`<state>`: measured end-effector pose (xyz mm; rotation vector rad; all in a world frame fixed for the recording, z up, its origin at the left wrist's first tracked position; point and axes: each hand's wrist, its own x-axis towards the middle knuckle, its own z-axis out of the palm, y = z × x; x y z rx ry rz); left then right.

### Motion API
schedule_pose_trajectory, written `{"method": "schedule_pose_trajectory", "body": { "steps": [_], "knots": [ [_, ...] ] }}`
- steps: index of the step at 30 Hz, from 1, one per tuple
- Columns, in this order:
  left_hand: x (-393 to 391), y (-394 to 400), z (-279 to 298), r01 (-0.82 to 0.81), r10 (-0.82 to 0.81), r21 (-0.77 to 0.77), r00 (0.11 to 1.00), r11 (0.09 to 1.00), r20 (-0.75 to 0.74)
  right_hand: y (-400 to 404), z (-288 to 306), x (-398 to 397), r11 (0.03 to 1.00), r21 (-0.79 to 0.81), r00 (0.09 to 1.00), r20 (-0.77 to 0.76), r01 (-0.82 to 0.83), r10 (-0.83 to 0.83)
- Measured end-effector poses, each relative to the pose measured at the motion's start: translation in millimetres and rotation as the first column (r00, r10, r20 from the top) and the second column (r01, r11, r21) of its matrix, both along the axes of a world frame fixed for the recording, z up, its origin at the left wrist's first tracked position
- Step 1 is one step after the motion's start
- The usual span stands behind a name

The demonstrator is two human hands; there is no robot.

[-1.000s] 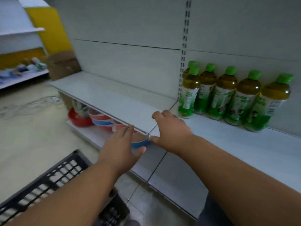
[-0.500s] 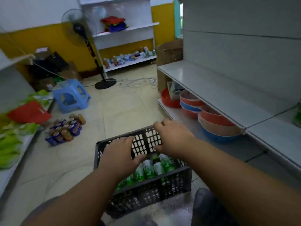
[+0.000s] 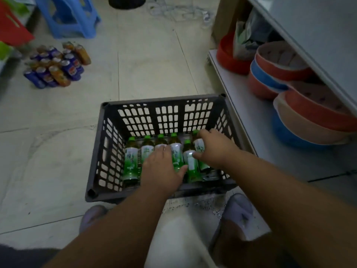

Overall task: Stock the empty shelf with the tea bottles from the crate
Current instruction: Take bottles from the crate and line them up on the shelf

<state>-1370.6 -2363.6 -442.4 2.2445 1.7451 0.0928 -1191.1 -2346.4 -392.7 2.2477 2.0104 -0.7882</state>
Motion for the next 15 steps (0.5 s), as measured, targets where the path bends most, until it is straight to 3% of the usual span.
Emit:
{"method": "schedule_pose_trajectory", "body": {
  "steps": [5, 15],
  "knots": [
    [15, 7, -48, -0.041, 0.035, -0.114, 0.998, 0.993, -0.049, 22, -55, 25, 0.983, -0.105, 0.985, -0.058, 0.153, -0.160],
    [17, 11, -56, -0.024, 0.023, -0.044, 0.999, 0.999, -0.036, 76, -151, 30, 0.926, -0.279, 0.956, -0.076, 0.253, -0.284]
  ]
}}
